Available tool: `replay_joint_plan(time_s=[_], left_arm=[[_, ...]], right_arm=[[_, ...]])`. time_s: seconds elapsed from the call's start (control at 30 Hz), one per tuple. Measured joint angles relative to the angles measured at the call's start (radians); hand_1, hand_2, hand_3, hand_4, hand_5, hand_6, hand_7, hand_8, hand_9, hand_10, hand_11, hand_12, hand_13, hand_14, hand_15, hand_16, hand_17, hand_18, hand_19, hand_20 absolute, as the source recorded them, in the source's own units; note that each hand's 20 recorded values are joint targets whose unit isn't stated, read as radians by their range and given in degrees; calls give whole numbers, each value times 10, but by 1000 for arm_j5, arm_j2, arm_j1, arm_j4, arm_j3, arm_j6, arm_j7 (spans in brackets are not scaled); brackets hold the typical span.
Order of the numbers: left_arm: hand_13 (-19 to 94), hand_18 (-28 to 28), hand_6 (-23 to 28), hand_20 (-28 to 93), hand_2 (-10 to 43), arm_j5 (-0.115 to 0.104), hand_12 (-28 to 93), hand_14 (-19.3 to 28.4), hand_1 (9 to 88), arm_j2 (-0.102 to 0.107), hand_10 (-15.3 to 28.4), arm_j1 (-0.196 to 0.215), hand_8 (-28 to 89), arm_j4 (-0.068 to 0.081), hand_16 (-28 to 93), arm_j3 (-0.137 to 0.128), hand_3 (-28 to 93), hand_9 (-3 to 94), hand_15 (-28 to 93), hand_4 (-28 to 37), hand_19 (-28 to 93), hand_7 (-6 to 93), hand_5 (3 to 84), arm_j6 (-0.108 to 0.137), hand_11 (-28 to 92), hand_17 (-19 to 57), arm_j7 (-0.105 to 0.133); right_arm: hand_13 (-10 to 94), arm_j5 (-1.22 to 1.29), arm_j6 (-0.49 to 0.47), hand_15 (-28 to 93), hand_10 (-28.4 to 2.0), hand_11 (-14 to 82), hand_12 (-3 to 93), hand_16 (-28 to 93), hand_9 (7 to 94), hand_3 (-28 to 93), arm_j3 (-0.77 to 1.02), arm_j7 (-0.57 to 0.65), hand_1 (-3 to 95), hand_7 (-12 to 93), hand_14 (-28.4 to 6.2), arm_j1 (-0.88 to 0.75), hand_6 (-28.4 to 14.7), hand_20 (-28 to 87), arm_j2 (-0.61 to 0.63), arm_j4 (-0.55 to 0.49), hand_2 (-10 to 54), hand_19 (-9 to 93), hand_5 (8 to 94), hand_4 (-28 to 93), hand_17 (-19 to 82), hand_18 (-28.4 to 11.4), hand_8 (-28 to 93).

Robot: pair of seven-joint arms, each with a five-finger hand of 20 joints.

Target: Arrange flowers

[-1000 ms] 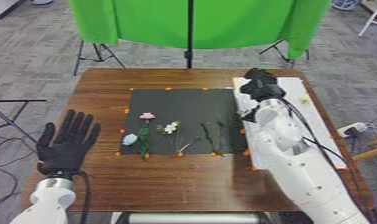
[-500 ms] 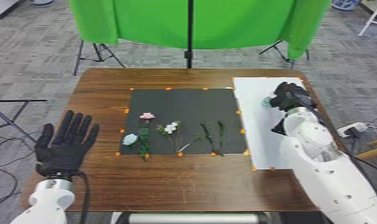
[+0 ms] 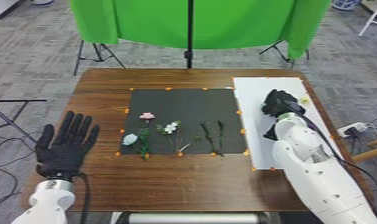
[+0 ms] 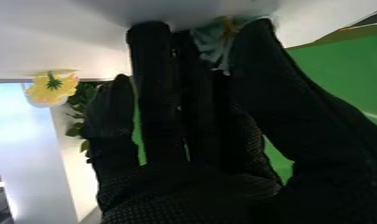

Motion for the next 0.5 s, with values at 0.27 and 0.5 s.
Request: replay_joint_plan(time_s=[0.27, 0.5], left_arm=[[307, 133, 98, 120, 188, -1, 75, 156, 263, 0, 151, 1, -107, -1, -79, 0, 762, 406, 325, -283, 363, 128, 462, 0, 199, -70, 0], [307, 133, 98, 120, 188, -1, 74, 156, 264, -1, 152, 6, -106, -3, -79, -2, 760, 406, 325, -283, 361, 127, 462, 0, 198, -69, 0]], right_arm=[[697, -5, 71, 452, -117, 87, 351, 351, 856, 711, -20, -2, 581, 271, -83, -3, -2, 435, 0, 1, -95, 894, 787, -283, 329, -222, -34], [701, -3, 158, 453, -119, 86, 356, 359, 865, 724, -27, -8, 580, 281, -84, -51, -5, 435, 20, -85, -95, 895, 791, -283, 330, -223, -33]])
